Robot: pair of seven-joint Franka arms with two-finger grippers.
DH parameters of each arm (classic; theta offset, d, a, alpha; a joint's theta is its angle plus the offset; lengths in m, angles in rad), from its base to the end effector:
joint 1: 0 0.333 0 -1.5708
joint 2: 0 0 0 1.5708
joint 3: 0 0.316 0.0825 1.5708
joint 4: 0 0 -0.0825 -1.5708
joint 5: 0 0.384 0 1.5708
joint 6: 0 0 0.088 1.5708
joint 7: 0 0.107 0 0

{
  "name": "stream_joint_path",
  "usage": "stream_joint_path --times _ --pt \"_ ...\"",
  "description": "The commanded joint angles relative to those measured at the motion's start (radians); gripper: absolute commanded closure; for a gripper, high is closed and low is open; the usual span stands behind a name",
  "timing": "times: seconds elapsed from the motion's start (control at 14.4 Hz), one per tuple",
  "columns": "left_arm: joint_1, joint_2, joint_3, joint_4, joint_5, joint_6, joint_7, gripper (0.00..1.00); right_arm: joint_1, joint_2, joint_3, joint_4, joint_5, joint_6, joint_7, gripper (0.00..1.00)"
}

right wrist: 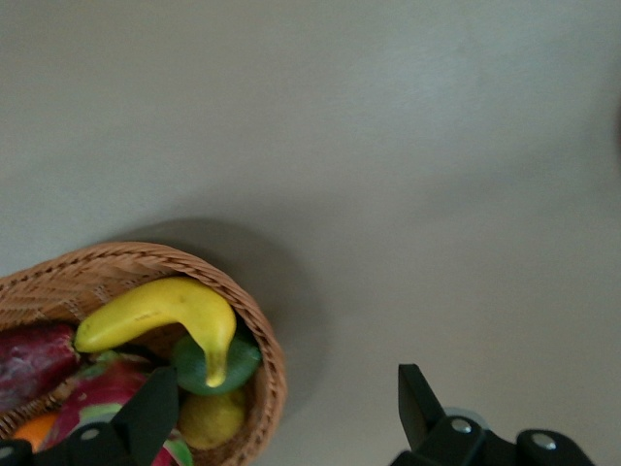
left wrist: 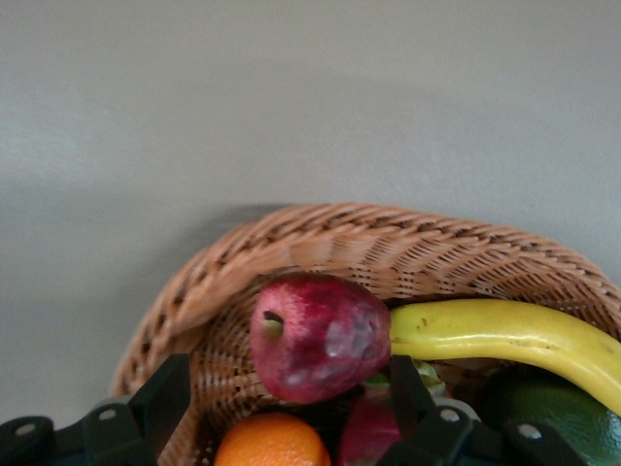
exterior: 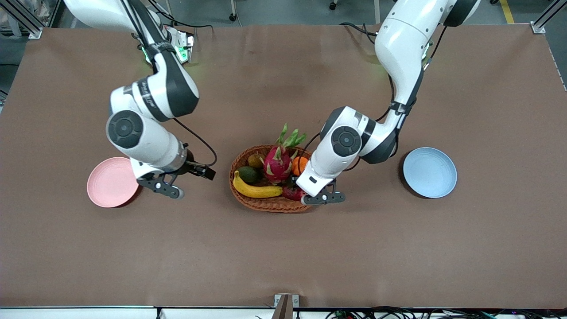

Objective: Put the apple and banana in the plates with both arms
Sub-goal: 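Lower the left gripper onto the red apple while the right gripper reaches the banana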

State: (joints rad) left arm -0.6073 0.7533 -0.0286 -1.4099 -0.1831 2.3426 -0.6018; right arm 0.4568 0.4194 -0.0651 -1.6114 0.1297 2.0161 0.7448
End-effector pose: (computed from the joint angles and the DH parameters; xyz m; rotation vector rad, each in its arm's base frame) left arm 0.6019 -0.4421 0.2720 2.9028 0.1330 0.0759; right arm 0.6156 0.2680 0.3839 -3.0089 0.6168 0.0919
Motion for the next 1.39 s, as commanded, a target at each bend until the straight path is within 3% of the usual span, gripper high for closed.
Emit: stream_joint_path --times 0.0,0.42,0.7,0.76,0.83,0.97,1.32 --pt "-0.023 0.046 0.006 0.028 -0.015 0.026 -0.006 0.09 0.042 0.001 -0.010 -0.074 0.013 0.123 0.071 0.00" --pt "-0.032 0.090 0.007 0.028 -0.013 0.086 -0.006 0.09 0.091 0.001 -0.010 -0.235 0.013 0.376 0.180 0.00" --pt "-0.032 0.118 0.007 0.026 -0.013 0.133 -0.006 0.09 0.120 0.019 -0.010 -0.249 0.011 0.406 0.222 0.03" --pt "-0.035 0.124 0.007 0.026 -0.013 0.138 -0.006 0.12 0.134 0.033 -0.012 -0.249 0.011 0.411 0.231 0.03" --pt "-0.035 0.124 0.007 0.025 -0.012 0.138 -0.004 0.24 0.146 0.041 -0.012 -0.249 0.011 0.421 0.244 0.03" --pt "-0.035 0.123 0.007 0.023 -0.009 0.138 0.000 0.37 0.172 0.058 -0.012 -0.251 0.010 0.437 0.284 0.06" --pt "-0.034 0.106 0.007 0.023 0.005 0.138 0.007 0.58 0.168 0.062 -0.013 -0.245 -0.005 0.444 0.283 0.21"
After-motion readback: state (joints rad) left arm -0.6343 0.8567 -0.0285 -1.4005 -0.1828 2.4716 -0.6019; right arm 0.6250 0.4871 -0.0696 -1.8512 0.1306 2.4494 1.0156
